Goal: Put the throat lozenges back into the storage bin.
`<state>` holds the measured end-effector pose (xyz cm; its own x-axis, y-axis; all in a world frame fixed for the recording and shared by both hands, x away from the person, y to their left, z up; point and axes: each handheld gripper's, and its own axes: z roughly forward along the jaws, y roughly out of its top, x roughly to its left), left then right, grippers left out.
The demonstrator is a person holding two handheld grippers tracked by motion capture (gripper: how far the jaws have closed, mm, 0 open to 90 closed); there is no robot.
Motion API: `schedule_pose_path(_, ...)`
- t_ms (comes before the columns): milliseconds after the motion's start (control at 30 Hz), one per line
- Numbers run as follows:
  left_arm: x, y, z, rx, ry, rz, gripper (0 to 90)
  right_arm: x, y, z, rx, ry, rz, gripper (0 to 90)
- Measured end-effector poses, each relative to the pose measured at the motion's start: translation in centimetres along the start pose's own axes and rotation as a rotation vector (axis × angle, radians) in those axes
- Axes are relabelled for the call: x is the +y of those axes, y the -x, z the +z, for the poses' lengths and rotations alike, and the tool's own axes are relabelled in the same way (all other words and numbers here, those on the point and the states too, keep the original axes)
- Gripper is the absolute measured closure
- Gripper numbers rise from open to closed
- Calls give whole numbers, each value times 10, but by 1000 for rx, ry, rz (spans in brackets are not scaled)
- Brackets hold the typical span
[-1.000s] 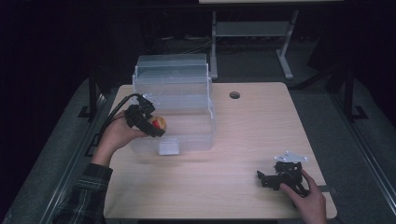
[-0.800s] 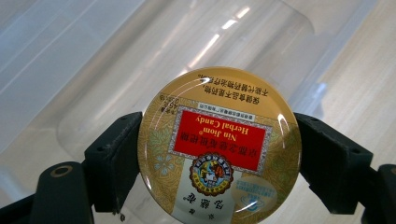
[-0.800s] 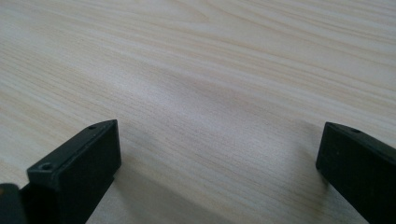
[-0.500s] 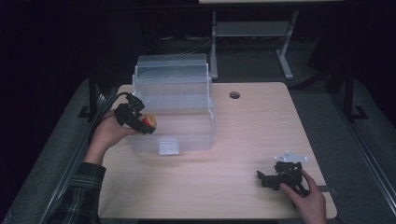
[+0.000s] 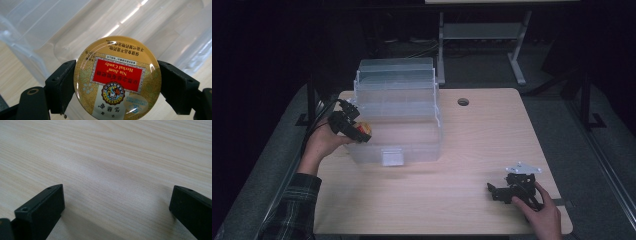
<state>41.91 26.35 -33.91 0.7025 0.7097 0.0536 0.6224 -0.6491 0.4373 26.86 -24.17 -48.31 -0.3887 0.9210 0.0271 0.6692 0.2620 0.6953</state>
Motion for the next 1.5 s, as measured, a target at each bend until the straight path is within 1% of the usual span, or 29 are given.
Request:
schedule_pose_path(233, -6, -6, 4, 17, -8, -15, 197, 0, 0, 0, 0, 0, 0, 0)
schedule_pose_path(433, -8, -8, 6, 25, -28, -12, 196, 0, 0, 0, 0, 0, 0, 0)
schedule_pose_path(500, -8, -8, 5, 24, -23, -13, 196, 0, 0, 0, 0, 0, 0, 0)
schedule_pose_path(1033, -8, -9, 9, 24, -35, -16, 190, 0, 0, 0, 0, 0, 0, 0)
schedule_pose_path(1233, -7, -10, 6, 24, -19, -22, 184, 0, 0, 0, 0, 0, 0, 0)
schedule_pose_path(1367, -8, -9, 4, 25, -12, -18, 184, 0, 0, 0, 0, 0, 0, 0)
schedule_pose_path(1400, -9, -8, 3, 24, -3, -24, 184, 0, 0, 0, 0, 0, 0, 0)
schedule_pose_path(1433, -9, -8, 2, 25, 2, -20, 184, 0, 0, 0, 0, 0, 0, 0)
schedule_pose_path(1500, -10, -7, -1, 16, 20, -27, 184, 0, 0, 0, 0, 0, 0, 0)
